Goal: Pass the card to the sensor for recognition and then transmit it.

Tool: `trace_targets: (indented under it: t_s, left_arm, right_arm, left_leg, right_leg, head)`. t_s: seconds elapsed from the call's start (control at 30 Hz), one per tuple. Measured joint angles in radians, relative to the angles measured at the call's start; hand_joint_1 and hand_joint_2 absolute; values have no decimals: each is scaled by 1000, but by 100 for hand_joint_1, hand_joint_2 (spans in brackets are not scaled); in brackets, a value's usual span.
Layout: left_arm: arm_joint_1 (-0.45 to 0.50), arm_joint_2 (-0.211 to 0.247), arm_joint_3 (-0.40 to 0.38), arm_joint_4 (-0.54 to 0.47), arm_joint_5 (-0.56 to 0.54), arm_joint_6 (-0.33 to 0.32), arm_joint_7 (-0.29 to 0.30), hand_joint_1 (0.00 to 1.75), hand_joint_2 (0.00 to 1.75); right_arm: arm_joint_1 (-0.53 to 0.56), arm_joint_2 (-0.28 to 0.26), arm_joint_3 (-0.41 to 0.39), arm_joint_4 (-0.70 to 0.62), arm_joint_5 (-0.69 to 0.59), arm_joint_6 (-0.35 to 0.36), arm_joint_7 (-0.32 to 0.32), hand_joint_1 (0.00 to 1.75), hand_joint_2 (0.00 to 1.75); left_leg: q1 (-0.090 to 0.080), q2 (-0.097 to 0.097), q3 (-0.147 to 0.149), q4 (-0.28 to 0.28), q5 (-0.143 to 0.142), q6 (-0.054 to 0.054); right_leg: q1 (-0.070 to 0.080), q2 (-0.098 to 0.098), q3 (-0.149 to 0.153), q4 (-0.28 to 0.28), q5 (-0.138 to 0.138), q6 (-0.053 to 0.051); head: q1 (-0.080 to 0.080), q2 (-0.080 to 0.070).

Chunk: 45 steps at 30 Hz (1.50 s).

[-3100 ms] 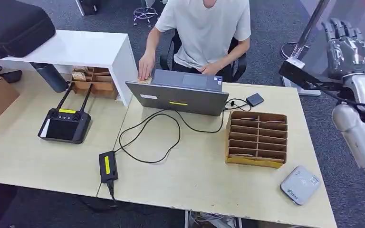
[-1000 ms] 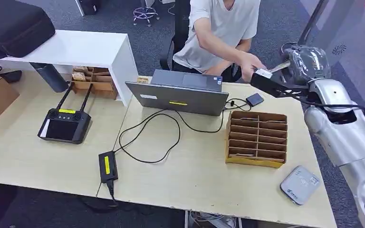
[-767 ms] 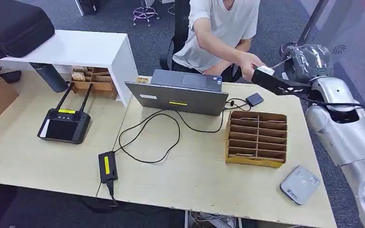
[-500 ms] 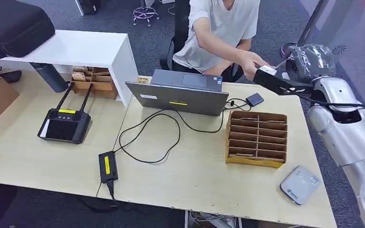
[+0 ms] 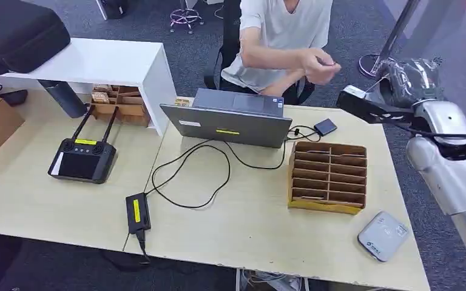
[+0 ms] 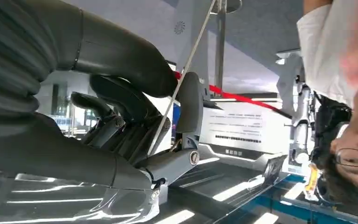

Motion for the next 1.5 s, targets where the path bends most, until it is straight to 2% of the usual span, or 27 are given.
trace_targets:
  t_s: [0.2,0.33,0.5,0.6,0.7,0.83,0.93,1.03,1.17,1.27,1.5]
  left_arm:
    - [2,0,14,0,0,-6,-3,0,175]
    - [11,0,29,0,0,-11,0,0,175]
    - [16,0,36,0,1,-12,0,0,175]
    - [19,0,46,0,5,-14,-1,0,175]
    - [27,0,52,0,29,-17,-2,0,175]
    - [33,2,53,0,74,-31,-7,0,175]
    - [36,3,53,0,115,-35,-16,0,175]
    - [40,4,53,0,150,-45,-24,0,175]
    - [44,5,53,0,190,-63,-27,0,175]
    - [42,4,53,0,210,-76,-28,0,175]
    - [40,3,53,0,216,-79,-28,0,175]
  right_arm:
    - [0,-60,0,-23,0,44,-2,175,175]
    - [3,-122,2,-56,1,69,-1,175,175]
    - [9,-164,5,-79,3,93,0,175,175]
    - [7,-215,24,-119,-16,187,7,175,175]
    - [-19,-299,62,-191,-92,344,-1,175,175]
    - [-109,-428,145,-282,-312,564,7,175,175]
    - [-189,-502,220,-338,-480,668,32,175,175]
    - [-263,-571,306,-395,-584,697,52,175,175]
    - [-339,-626,406,-446,-655,722,66,175,175]
    - [-405,-633,495,-480,-729,723,125,175,175]
    - [-470,-641,597,-508,-752,712,135,175,175]
  left_leg:
    - [0,0,0,0,0,0]
    - [0,-1,0,0,0,0]
    - [0,0,0,0,0,0]
    - [0,-2,-1,1,0,0]
    - [-1,-2,-2,1,0,0]
    - [-1,-3,-4,1,0,1]
    - [-1,-2,-4,1,-1,1]
    - [-1,-2,-3,1,-1,1]
    - [-1,-2,-4,1,-1,1]
    - [-1,1,-2,1,-1,1]
    - [-1,1,-1,1,0,1]
  right_leg:
    - [0,0,0,0,0,0]
    - [0,0,0,0,0,0]
    - [0,0,-1,0,0,0]
    - [0,-3,-1,0,0,0]
    - [-1,-2,-1,0,0,0]
    - [-1,-3,-2,0,0,0]
    - [-1,-2,-3,0,0,0]
    - [-1,-2,-3,0,0,1]
    - [-1,-2,-3,0,0,1]
    - [-1,1,-3,0,0,0]
    - [-1,1,-2,0,0,1]
  head:
    - [0,0]
    - [0,0]
    - [-1,0]
    - [0,0]
    - [-1,0]
    - [0,0]
    - [0,0]
    - [-1,0]
    - [0,0]
    - [0,0]
    - [-1,0]
